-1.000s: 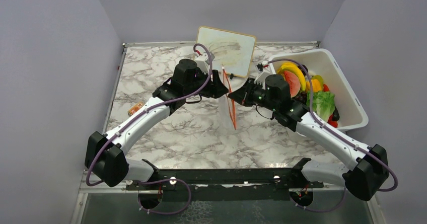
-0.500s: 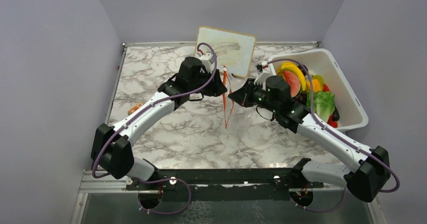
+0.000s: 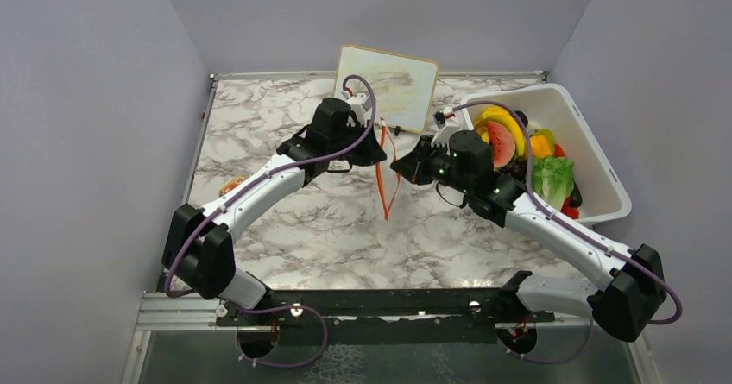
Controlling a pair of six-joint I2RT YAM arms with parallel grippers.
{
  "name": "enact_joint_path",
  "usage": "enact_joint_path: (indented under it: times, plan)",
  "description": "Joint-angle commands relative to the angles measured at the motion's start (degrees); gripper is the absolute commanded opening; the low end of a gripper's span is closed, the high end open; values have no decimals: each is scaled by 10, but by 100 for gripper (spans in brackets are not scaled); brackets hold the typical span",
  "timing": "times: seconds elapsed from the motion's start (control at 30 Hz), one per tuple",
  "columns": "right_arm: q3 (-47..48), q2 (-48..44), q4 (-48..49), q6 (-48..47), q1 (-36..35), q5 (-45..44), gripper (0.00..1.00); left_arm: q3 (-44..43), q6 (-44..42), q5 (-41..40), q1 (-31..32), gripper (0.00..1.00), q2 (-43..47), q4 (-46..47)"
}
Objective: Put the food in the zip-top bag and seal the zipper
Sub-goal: Open the zipper of the food storage bag.
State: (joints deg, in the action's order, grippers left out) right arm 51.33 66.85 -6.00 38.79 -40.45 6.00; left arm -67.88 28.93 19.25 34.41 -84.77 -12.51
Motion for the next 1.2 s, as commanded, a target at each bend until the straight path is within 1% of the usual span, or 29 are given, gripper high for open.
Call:
enact_joint_path:
  times: [0.0,0.17,0.2,0.3,0.43,0.53,0.63,0.73,0.8,0.87,0.9,0.97,1.0,1.03,1.17]
  plan:
    - [-2,-17,7,2,-3,-48,1,-12,-25,-16,1,2,22,-20]
    - [-3,-34,-13,-10,-3,-101,1,-11,-78,-66,1,2,58,-62]
    - [-5,-39,-15,-12,-3,-114,1,-6,-87,-79,1,0,71,-66]
    - [-23,-56,-12,-4,-3,-138,1,7,-117,-132,1,0,102,-82]
    - [-48,-66,-6,14,-3,-142,1,5,-148,-200,1,0,134,-111]
    - [-61,-59,-2,28,-3,-138,1,2,-156,-223,1,0,154,-119]
    - [-70,-43,13,38,-3,-128,1,2,-162,-217,1,0,170,-121]
    - [-74,-22,39,46,-3,-99,1,15,-168,-191,1,0,182,-119]
    - [-77,-5,66,46,-3,-65,1,34,-171,-152,1,0,191,-107]
    - [-71,17,94,24,-3,-3,1,62,-173,-106,1,0,201,-89]
    - [-65,29,103,15,-3,32,1,74,-173,-100,1,0,205,-83]
    - [-54,48,108,9,-3,56,1,88,-177,-105,1,0,205,-82]
    - [-50,53,105,6,-3,58,2,94,-181,-109,1,0,205,-82]
    - [-47,58,101,2,-3,57,6,98,-185,-110,1,0,204,-80]
    - [-18,59,57,-39,-3,37,31,105,-194,-101,1,0,202,-79]
